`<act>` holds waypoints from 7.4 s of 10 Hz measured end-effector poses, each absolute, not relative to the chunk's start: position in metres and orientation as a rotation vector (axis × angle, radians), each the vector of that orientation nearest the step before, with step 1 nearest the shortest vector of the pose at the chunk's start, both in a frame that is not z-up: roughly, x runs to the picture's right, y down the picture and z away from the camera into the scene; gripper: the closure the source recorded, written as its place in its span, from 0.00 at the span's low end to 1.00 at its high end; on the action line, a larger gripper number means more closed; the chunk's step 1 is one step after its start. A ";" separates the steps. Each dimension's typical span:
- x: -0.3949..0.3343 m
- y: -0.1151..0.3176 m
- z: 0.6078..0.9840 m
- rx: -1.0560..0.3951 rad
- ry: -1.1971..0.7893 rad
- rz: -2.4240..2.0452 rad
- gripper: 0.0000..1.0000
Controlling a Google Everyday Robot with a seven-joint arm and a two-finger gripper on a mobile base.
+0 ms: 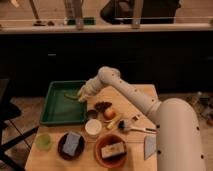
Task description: Place pepper in tray
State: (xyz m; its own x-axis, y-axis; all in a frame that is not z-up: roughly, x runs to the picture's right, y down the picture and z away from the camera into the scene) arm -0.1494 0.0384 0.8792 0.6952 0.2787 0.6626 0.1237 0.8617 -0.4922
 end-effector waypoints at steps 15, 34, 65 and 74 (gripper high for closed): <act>-0.163 0.058 0.886 -0.564 -0.834 0.085 0.90; -0.172 0.072 0.891 -0.581 -0.859 0.092 0.70; -0.176 0.081 0.888 -0.601 -0.890 0.094 0.46; -0.171 0.081 0.885 -0.605 -0.890 0.091 0.20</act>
